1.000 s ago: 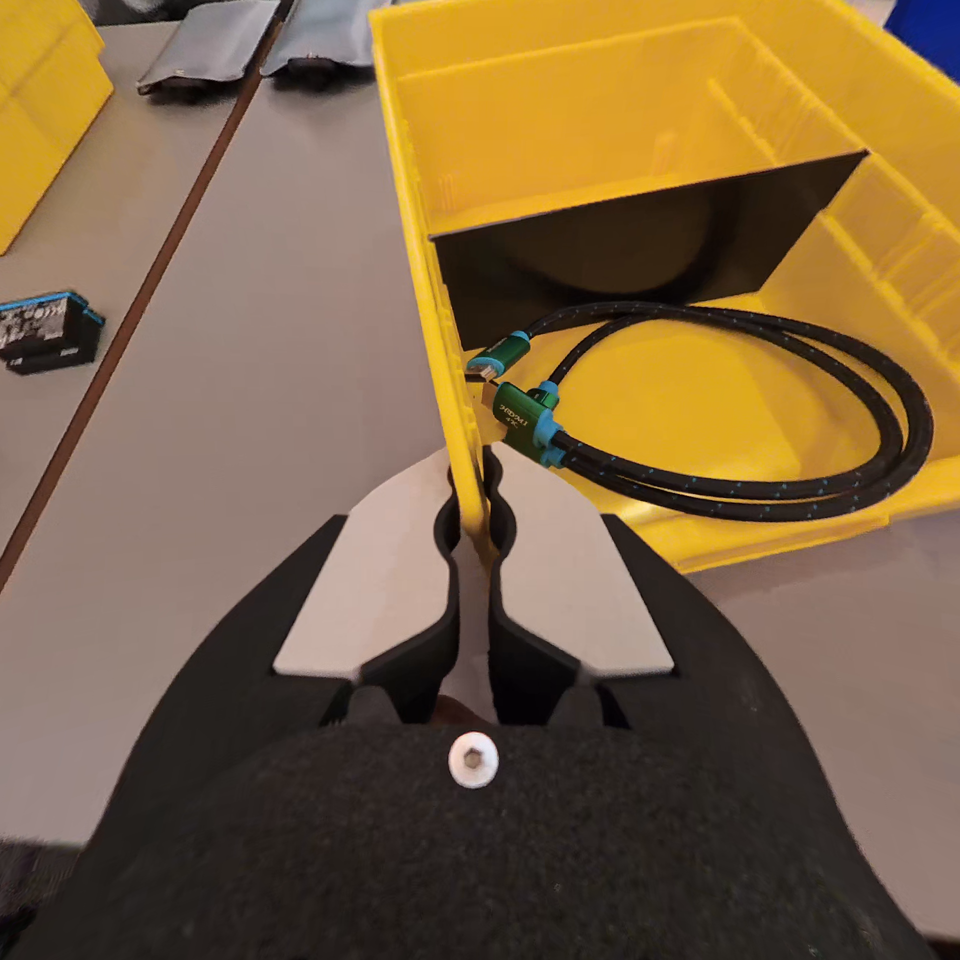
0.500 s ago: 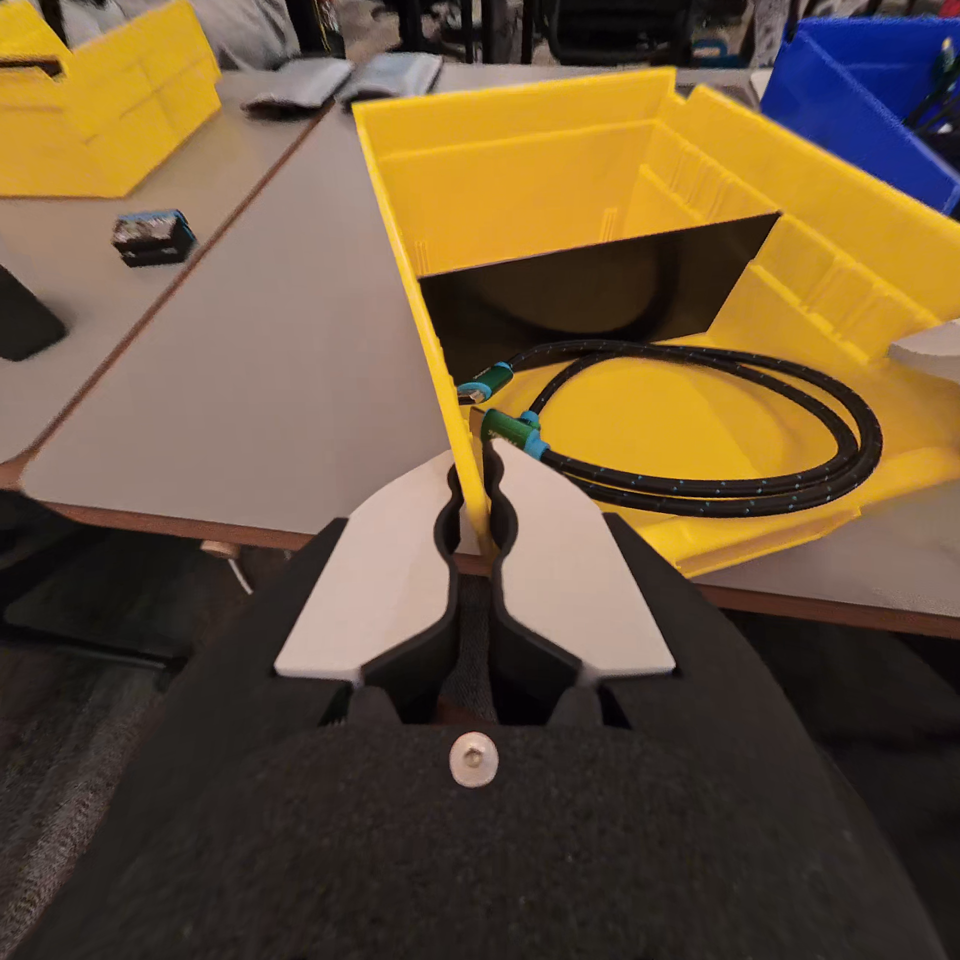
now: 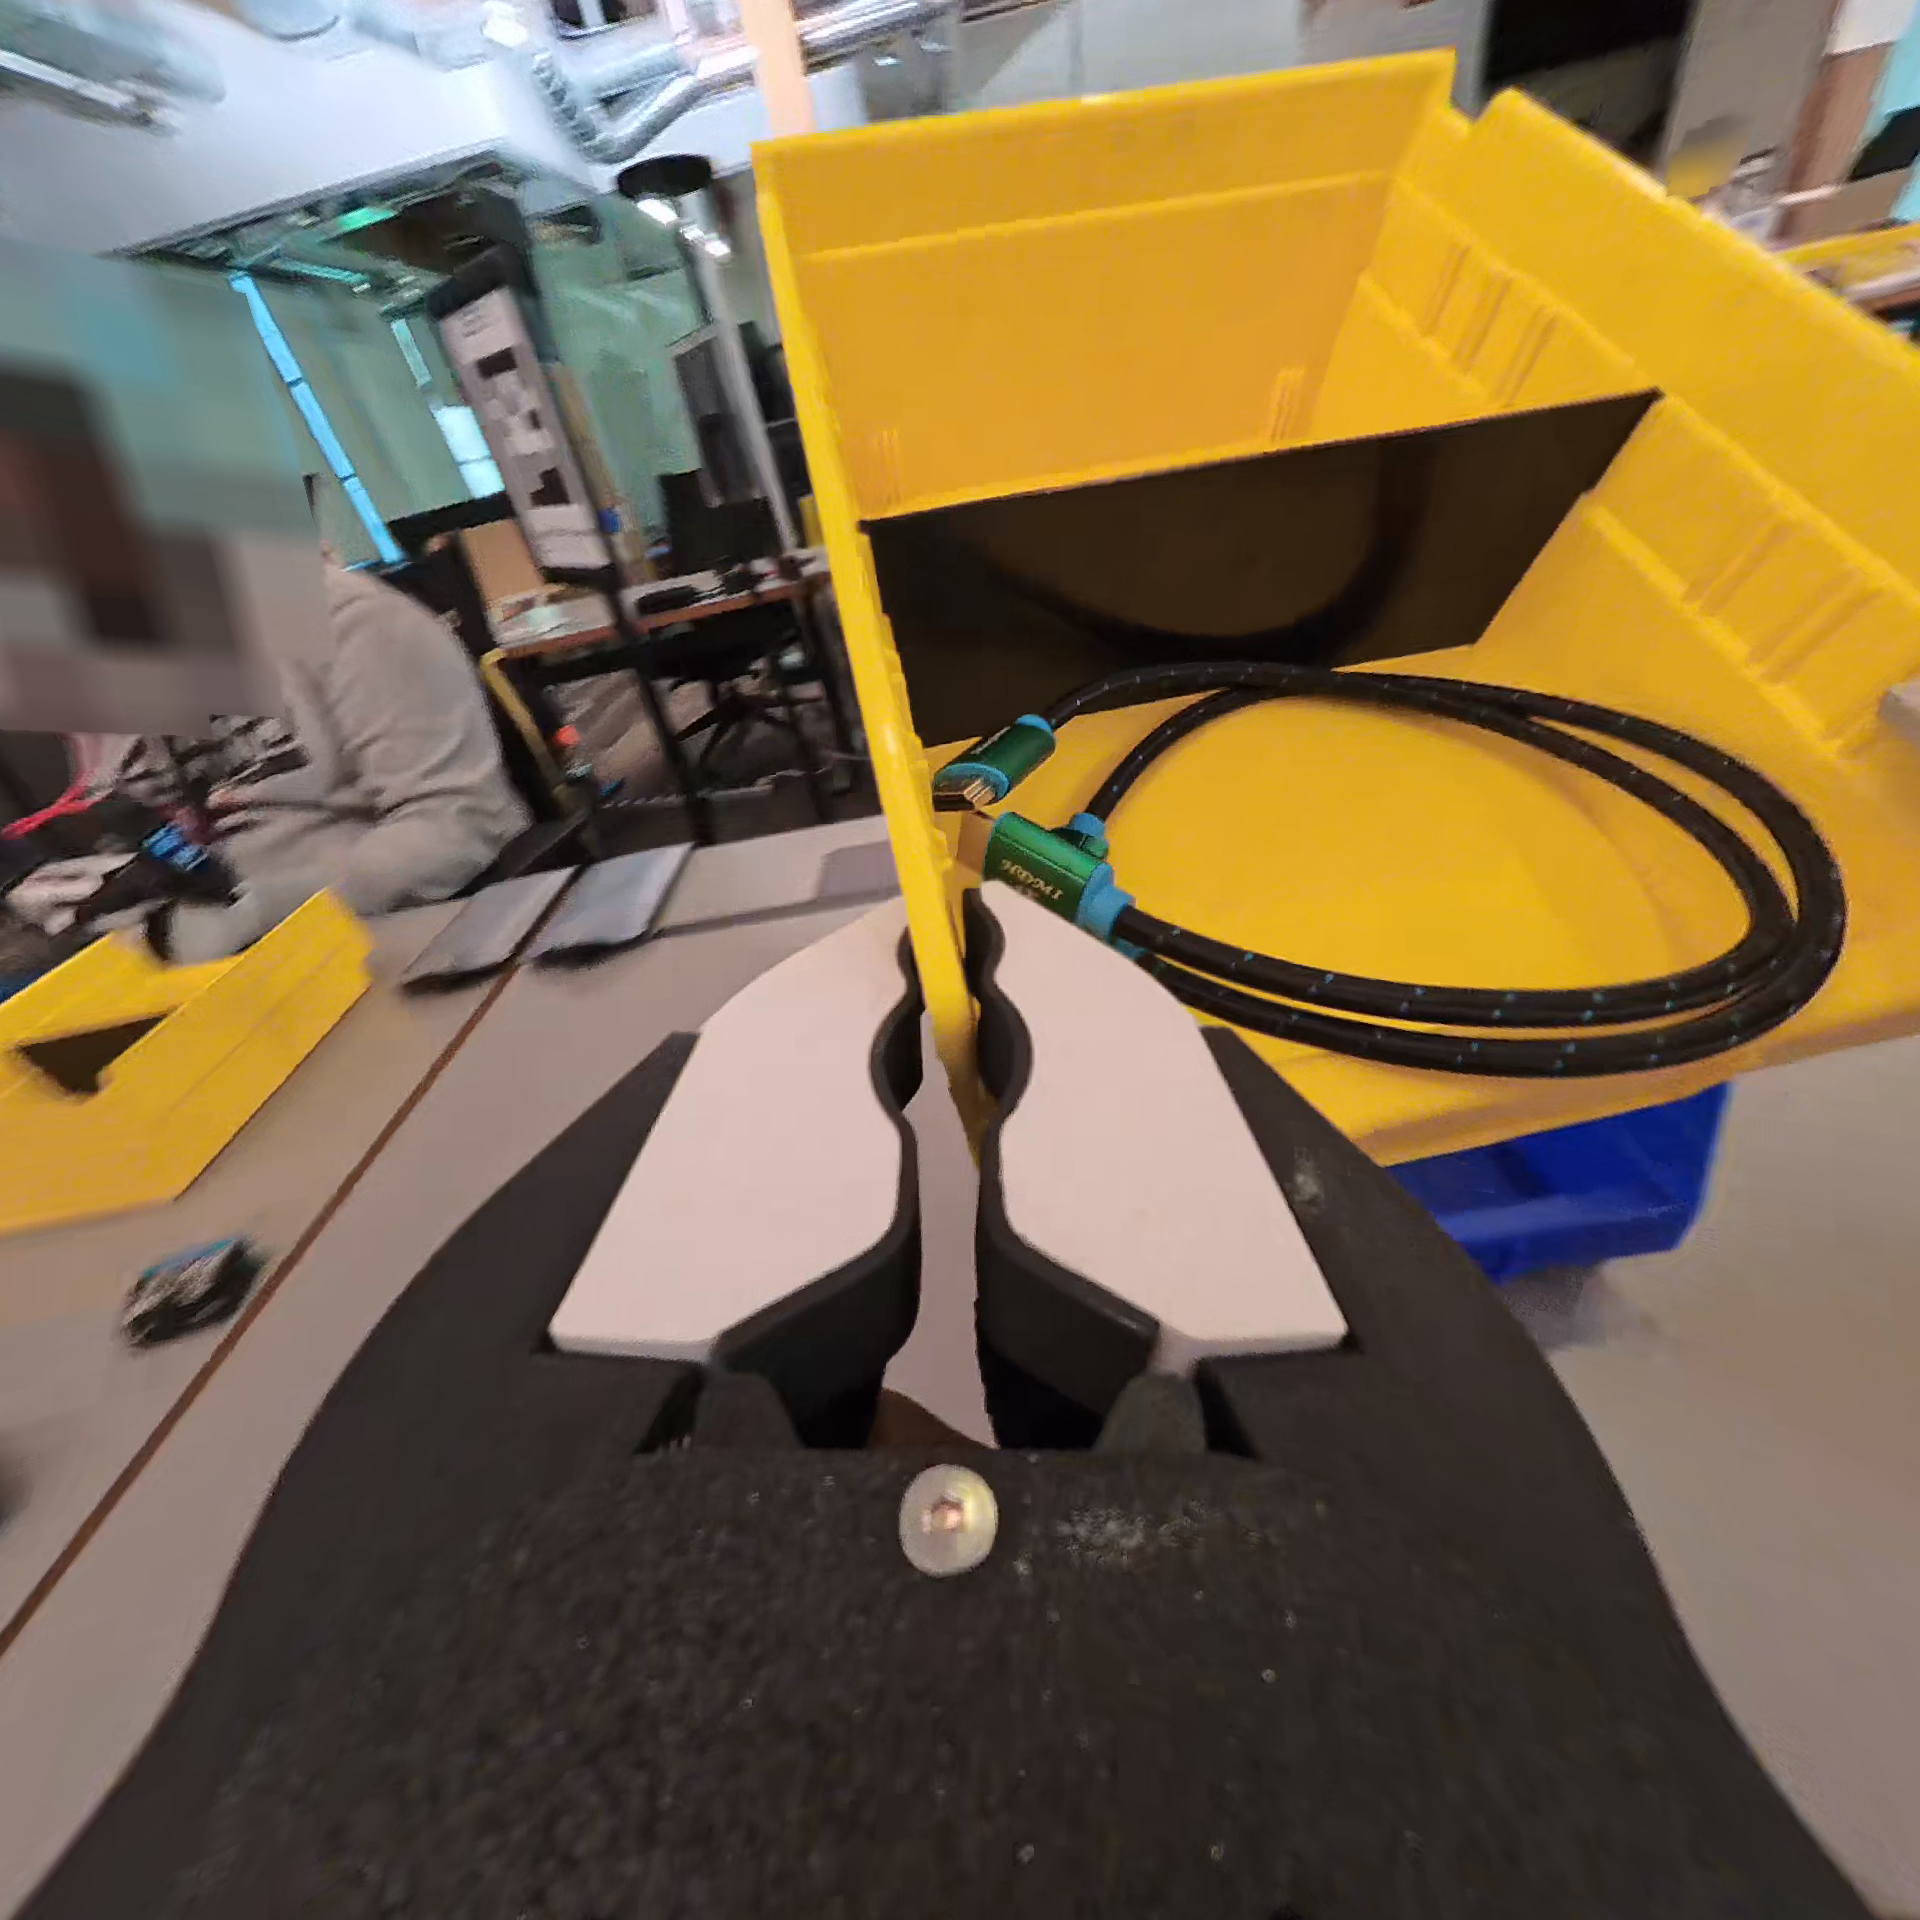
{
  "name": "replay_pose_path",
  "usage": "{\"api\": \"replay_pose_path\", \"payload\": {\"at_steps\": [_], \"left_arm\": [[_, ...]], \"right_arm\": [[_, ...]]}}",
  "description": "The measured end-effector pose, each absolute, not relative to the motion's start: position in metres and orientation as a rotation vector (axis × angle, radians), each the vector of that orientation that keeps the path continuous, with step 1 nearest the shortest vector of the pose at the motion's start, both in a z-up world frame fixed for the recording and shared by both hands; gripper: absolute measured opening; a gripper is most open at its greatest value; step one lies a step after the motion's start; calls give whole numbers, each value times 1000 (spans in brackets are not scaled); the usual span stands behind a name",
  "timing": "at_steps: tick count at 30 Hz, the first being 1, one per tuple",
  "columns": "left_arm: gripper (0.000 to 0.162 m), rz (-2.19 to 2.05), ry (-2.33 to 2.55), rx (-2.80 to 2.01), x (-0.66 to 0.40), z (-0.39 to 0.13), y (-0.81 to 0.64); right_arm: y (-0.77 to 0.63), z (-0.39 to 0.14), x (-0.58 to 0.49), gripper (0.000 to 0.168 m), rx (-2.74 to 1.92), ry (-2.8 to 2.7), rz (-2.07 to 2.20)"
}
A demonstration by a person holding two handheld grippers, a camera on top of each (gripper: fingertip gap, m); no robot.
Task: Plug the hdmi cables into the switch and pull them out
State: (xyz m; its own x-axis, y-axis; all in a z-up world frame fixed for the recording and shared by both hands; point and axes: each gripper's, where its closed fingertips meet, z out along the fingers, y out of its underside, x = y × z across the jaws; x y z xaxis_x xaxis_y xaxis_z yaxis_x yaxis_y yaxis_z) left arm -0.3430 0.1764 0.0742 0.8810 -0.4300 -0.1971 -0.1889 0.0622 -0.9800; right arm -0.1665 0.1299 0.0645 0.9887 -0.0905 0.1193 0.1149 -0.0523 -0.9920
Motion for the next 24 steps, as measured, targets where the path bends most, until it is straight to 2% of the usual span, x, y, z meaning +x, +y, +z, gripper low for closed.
{"api": "replay_pose_path", "payload": {"at_steps": [8, 13, 19, 24], "left_arm": [[6, -411, 735, -1587, -99, 47, 174], [9, -438, 824, -1672, 8, -28, 147], [9, -474, 904, -1853, 69, -108, 140], [14, -689, 866, -1872, 82, -118, 115]], "right_arm": [[97, 36, 65, 7, -1837, 271, -316], [74, -19, 178, 6, -1971, 298, -315], [56, -104, 239, 6, -2129, 356, -261], [51, -128, 259, 5, -2090, 514, -37]]}}
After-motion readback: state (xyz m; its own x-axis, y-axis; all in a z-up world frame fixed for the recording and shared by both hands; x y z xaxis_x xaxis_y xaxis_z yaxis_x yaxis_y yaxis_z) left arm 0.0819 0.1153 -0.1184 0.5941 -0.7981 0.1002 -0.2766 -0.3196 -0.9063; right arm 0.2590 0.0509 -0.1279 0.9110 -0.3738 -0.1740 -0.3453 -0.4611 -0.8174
